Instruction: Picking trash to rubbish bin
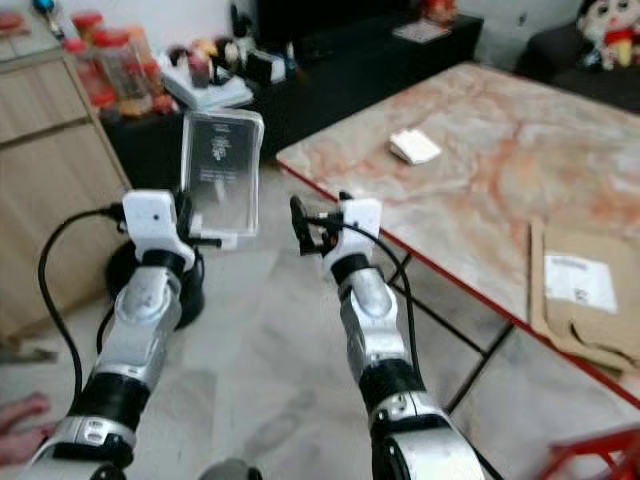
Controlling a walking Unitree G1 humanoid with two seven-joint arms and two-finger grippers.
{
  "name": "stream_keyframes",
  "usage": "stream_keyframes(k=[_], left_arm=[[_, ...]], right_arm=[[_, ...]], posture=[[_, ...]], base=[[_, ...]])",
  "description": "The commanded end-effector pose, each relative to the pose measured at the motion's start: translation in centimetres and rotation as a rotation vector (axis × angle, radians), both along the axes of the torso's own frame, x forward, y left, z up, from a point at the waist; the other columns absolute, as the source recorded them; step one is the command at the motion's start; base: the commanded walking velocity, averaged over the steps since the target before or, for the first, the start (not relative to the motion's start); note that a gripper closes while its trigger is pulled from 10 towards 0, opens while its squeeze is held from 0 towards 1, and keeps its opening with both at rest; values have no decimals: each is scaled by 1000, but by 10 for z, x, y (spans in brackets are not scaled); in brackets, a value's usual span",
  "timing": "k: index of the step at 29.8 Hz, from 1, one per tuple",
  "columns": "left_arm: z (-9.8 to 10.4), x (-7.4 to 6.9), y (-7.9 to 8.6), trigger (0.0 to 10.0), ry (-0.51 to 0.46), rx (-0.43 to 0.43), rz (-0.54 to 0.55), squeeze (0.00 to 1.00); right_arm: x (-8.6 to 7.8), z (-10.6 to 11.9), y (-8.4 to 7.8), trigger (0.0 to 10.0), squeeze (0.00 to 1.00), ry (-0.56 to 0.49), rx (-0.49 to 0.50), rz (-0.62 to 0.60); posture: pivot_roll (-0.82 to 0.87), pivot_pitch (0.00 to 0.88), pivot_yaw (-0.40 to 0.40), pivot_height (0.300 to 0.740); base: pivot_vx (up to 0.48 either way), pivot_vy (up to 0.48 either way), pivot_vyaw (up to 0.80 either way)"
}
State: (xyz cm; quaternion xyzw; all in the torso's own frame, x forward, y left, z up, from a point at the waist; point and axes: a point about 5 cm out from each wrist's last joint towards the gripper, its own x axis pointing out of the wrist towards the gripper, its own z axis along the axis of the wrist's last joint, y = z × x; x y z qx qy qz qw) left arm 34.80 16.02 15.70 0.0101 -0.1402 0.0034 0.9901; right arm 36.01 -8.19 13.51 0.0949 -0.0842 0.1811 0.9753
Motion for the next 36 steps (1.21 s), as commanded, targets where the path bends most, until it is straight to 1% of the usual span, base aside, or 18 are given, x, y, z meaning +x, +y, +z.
stream_keyframes(k=[1,3,4,5,6,7,8,11,13,14,16,18,21,26,29,30,32,36], left_arm=[[-19,-4,5,10000,76,-11,-9,0],[-32,-7,8,10000,131,-10,-26,0],[-45,-11,11,10000,182,13,-34,0],[-50,-13,12,10000,198,24,-35,0],[-63,-16,16,10000,256,12,-34,0],[-63,-16,16,10000,256,12,-34,0],[-78,-22,21,10000,310,14,-24,0],[-108,-35,31,10000,446,6,5,0],[-121,-43,34,10000,500,20,10,0],[-133,-50,38,10000,562,31,20,0],[-147,-61,43,10000,627,35,40,0],[-162,-74,51,10000,705,29,73,0],[-169,-83,56,10000,740,21,96,0],[-184,-99,63,10000,813,18,126,0],[-190,-106,64,10000,852,14,139,0],[-190,-106,64,10000,852,14,139,0],[-197,-114,65,10000,893,20,148,0],[-199,-116,65,10000,900,15,152,0]], right_arm=[[-1,-14,-7,10000,0,66,-12,-14],[-4,-26,-13,10000,0,114,-26,-25],[-8,-39,-19,10000,0,170,-48,-35],[-10,-44,-20,10000,0,188,-57,-39],[-15,-57,-26,10000,0,245,-76,-51],[-15,-57,-26,10000,0,245,-76,-51],[-22,-74,-34,10000,0,329,-83,-78],[-41,-107,-48,10000,0,482,-105,-118],[-52,-122,-52,10000,0,551,-128,-128],[-63,-134,-57,10000,0,612,-150,-139],[-76,-148,-62,10000,0,683,-164,-152],[-91,-163,-70,10000,0,752,-192,-188],[-101,-171,-75,10000,0,799,-203,-214],[-121,-186,-81,10000,0,880,-230,-224],[-126,-191,-82,10000,0,908,-234,-234],[-126,-191,-82,10000,0,908,-234,-234],[-130,-193,-82,10000,0,925,-244,-236],[-130,-193,-81,10000,0,927,-244,-236]], posture=[[100,125,-19,740],[99,129,-20,740],[100,131,-21,740],[100,131,-21,740],[100,138,-24,740],[100,138,-24,740],[102,141,-25,740],[100,146,-28,740],[102,149,-29,740],[105,152,-28,740],[105,152,-28,740],[103,160,-27,740],[104,163,-27,740],[106,167,-30,740],[104,169,-30,740],[104,169,-30,740],[104,169,-30,740],[106,169,-31,740]], base=[[0,0,0],[0,0,0],[0,0,0],[0,0,0],[0,0,0],[0,0,0],[0,0,0],[0,0,0],[0,0,0],[0,0,0],[0,0,0],[0,0,700],[0,0,794],[0,0,794],[0,0,794],[0,0,794],[0,0,800],[0,0,800]])
